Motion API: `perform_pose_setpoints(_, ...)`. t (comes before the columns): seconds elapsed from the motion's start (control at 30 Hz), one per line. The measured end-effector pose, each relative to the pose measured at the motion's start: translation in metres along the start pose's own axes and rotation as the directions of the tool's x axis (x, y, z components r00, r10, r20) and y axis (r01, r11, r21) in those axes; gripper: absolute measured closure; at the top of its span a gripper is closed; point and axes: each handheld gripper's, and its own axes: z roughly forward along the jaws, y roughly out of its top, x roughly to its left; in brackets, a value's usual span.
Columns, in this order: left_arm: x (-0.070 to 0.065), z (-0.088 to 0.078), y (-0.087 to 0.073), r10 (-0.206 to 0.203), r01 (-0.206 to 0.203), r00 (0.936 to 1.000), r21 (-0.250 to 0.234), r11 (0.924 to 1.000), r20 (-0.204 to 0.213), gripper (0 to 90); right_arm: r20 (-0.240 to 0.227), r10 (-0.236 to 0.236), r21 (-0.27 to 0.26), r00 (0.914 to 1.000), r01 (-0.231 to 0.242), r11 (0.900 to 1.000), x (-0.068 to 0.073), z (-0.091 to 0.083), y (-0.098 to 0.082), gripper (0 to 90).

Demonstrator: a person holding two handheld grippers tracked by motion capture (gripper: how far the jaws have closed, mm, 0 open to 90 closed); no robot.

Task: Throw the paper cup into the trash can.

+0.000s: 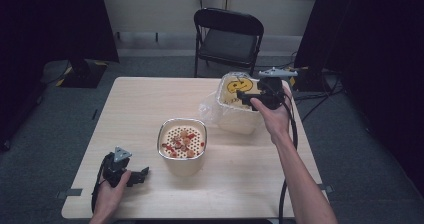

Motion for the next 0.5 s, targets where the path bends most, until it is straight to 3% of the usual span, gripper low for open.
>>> perform_pose_setpoints(0.33,0.000,0.000,0.000,0.000,0.000,1.0000,-0.001,1.0000,0.001,0.0,-0.013,-0.005,-0.015,0.9999,0.005,1.000,0.010,-0.028,-0.038,16.8)
perform_pose_setpoints(0.37,0.000,0.000,0.000,0.000,0.000,1.0000,0.000,1.0000,0.000,0.0,-0.009,-0.022,-0.007,0.9997,0.022,1.000,0.014,-0.033,-0.049,16.8)
perform_pose_setpoints(0.5,0.000,0.000,0.000,0.000,0.000,1.0000,-0.001,1.0000,0.000,0.0,-0.030,-0.017,-0.005,0.9994,0.017,1.000,0.021,-0.040,-0.071,16.8)
